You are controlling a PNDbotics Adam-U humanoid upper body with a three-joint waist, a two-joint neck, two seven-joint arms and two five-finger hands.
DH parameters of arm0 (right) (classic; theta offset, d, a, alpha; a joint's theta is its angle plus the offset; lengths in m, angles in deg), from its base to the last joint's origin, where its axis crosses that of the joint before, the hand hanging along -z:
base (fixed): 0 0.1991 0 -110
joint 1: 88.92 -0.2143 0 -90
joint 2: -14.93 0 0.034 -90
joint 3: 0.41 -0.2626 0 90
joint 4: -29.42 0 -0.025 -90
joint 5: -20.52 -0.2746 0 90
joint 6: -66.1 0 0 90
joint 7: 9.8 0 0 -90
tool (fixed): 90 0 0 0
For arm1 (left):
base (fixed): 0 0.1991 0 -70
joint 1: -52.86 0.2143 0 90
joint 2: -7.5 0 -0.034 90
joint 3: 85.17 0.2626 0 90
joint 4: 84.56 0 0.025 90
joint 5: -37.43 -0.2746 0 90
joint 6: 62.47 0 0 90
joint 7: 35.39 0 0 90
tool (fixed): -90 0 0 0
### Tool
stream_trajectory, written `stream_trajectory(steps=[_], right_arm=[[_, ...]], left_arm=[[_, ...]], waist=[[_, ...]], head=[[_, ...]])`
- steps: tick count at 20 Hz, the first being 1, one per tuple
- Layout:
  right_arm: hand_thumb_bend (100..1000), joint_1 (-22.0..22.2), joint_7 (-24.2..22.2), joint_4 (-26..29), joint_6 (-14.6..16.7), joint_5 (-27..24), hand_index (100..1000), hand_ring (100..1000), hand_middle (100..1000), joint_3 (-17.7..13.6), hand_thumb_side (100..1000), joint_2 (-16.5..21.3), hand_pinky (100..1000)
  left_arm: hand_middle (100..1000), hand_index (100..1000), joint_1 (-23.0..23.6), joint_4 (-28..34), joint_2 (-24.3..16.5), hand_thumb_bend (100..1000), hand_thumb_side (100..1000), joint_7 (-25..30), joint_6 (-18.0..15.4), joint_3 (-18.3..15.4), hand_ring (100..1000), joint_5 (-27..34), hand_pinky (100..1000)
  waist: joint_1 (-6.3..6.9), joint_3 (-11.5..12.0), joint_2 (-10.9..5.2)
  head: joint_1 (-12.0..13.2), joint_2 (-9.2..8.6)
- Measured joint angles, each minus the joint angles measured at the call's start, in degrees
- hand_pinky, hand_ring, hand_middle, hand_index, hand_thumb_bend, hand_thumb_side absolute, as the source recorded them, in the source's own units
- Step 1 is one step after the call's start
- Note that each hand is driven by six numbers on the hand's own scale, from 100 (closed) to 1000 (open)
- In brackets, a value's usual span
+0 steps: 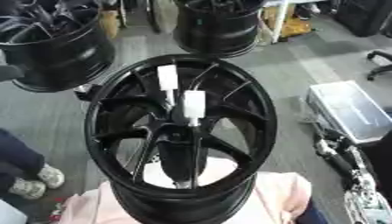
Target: Pull the pin out of the wheel hub.
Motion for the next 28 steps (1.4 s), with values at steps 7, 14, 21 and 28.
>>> stream_trajectory(steps=[7,14,21,28], right_arm=[[298,0.01,-0.39,-0.01,0.01,0.01,824,665,735,0.36,399,0.14,686],[299,-0.01,-1.00,-0.01,-0.06,0.27,824,665,735,1.03,399,0.14,686],[313,-0.11,-1.25,-0.01,-0.21,0.41,824,665,735,1.19,396,0.14,685],[301,-0.35,-1.48,-0.01,-0.23,0.41,824,665,735,1.38,398,0.12,685]], left_arm=[[738,883,-10.68,-14.61,13.90,694,430,2.78,2.84,3.49,728,-7.14,770],[727,891,-12.88,-21.11,22.29,665,469,3.27,3.33,3.55,697,-17.88,763],[725,888,-13.29,-23.49,27.17,647,483,2.63,2.69,3.84,685,-26.21,746],[684,855,-13.27,-25.48,29.65,592,482,1.65,1.71,3.57,647,-34.81,721]], waist=[[0.21,-0.50,-0.25],[0.72,-1.37,-0.28],[0.73,-2.07,-0.28],[0.70,-2.54,-0.28]], head=[[0.76,0.00],[1.72,0.00],[2.40,0.00],[2.68,0.00]])
